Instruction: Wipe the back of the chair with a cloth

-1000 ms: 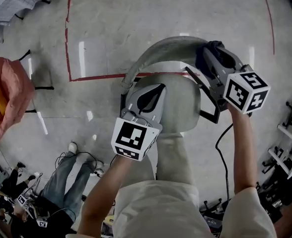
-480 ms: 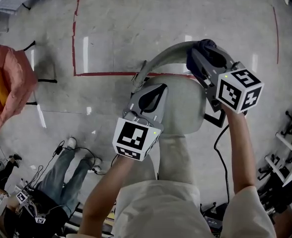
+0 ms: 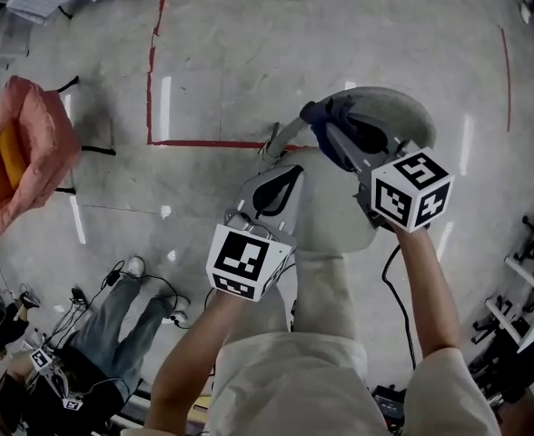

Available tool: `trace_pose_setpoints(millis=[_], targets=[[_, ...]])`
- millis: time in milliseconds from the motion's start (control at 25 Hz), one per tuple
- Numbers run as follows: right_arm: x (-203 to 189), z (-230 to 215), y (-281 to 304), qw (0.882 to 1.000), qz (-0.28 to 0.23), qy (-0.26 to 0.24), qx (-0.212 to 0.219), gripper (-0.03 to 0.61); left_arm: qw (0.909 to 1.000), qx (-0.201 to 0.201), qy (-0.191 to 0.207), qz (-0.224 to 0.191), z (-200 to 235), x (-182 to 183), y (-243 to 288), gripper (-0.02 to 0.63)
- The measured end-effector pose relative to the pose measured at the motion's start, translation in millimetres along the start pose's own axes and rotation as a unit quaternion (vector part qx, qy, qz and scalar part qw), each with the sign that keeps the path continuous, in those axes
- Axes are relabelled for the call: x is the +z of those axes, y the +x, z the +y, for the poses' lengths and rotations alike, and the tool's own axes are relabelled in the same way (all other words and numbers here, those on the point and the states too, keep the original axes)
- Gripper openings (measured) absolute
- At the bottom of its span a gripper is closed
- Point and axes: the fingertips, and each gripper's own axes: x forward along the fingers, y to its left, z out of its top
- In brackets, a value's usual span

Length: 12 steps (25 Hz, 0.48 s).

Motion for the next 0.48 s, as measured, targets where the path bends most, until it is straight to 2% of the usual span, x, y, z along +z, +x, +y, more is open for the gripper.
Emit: trace_pose_setpoints(millis=[240, 480], targets=[[19.8, 51.3, -29.0, 0.998, -0.052, -0.010, -0.035, 0.074, 0.9997, 0.014, -0.015, -0.010, 1.2, 12.7, -53.6, 0.001], [40.0, 106.7, -81.0, 0.993, -0.107, -0.010, -0.051, 0.074, 0.9997, 0.011, 0.002, -0.020, -19.3, 41.5, -99.7, 0.001]])
